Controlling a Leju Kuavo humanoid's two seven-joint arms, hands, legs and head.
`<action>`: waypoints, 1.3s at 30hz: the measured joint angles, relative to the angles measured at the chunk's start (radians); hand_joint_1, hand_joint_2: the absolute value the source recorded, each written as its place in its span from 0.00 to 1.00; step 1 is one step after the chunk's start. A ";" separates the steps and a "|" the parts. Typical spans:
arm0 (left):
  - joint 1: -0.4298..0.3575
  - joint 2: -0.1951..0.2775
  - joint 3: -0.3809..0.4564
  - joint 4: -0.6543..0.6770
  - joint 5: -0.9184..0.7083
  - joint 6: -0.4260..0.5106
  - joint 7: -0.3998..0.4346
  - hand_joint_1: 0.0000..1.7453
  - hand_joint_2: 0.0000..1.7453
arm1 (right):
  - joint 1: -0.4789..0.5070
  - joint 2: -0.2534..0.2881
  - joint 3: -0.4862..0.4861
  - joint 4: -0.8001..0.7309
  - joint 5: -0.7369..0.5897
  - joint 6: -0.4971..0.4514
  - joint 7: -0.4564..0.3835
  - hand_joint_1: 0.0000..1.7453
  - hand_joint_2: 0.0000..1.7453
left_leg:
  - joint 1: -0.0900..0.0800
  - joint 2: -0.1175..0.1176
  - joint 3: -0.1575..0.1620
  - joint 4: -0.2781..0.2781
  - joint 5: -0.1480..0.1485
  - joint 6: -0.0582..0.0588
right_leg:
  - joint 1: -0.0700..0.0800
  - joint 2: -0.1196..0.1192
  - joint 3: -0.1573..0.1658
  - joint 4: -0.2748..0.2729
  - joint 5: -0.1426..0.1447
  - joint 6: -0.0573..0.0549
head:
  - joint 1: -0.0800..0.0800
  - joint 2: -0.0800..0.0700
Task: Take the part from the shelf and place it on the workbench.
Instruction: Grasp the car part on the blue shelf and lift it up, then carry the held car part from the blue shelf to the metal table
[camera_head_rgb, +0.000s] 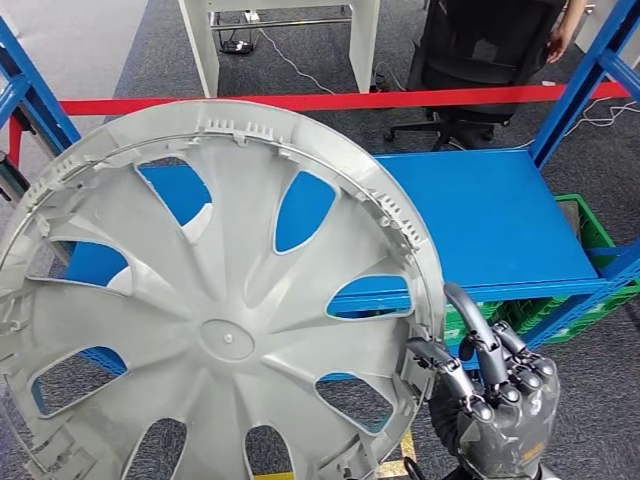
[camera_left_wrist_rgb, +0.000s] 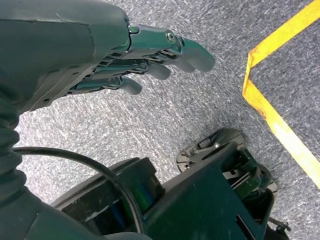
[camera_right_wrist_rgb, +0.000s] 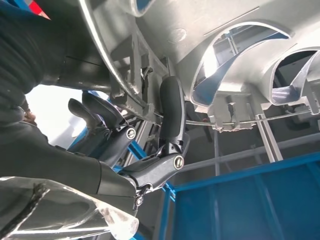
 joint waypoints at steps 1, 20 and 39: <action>0.000 0.000 0.001 0.000 0.000 0.001 0.000 0.00 1.00 | 0.000 0.000 0.000 -0.001 0.000 0.000 0.002 1.00 1.00 | 0.000 0.000 0.000 0.000 0.000 0.000 | 0.000 0.000 0.000 0.000 0.000 0.000 | 0.000 0.000; -0.002 -0.013 0.026 0.000 0.002 0.011 -0.021 0.00 1.00 | 0.027 0.043 -0.048 -0.019 -0.107 0.002 -0.109 1.00 1.00 | 0.021 0.020 -0.028 0.017 0.028 -0.026 | -0.032 -0.013 -0.005 0.029 -0.015 0.044 | 0.014 0.000; -0.003 -0.009 0.058 0.001 0.012 0.033 -0.022 0.00 1.00 | 0.133 0.229 -0.224 0.037 -0.402 0.002 -0.524 1.00 1.00 | -0.003 0.023 0.059 -0.029 -0.023 0.019 | -0.008 -0.021 -0.131 0.046 0.070 0.019 | 0.005 0.000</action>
